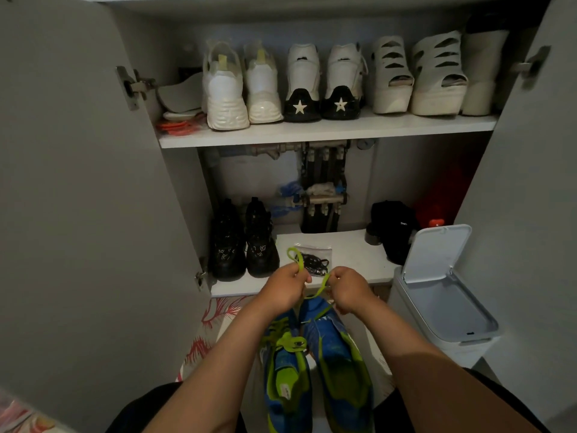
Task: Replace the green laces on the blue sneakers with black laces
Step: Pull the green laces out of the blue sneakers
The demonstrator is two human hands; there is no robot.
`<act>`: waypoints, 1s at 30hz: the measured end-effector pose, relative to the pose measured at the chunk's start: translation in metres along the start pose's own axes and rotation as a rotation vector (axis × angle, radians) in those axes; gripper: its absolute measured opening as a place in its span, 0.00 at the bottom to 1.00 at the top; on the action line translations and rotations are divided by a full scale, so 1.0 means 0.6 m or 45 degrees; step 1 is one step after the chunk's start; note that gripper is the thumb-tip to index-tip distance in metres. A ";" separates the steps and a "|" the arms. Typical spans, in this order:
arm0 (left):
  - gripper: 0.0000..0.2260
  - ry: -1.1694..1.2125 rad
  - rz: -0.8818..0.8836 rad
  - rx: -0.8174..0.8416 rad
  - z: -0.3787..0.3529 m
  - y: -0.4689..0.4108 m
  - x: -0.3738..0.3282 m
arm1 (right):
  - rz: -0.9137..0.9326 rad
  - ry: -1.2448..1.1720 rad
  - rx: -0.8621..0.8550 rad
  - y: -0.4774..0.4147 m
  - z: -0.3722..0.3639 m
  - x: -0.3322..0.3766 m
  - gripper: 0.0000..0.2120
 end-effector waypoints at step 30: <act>0.15 -0.805 0.196 0.381 -0.093 -0.014 0.082 | -0.247 0.617 0.219 -0.036 0.002 -0.089 0.06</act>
Point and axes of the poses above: each hand's wrist, its own y-axis away from the middle knuckle, its own z-axis out of the back of the hand, x = y × z, the point moved 8 cm from there along -y, towards the middle knuckle, and after that the axes turned 15 degrees about -z, right-handed, at the moved point
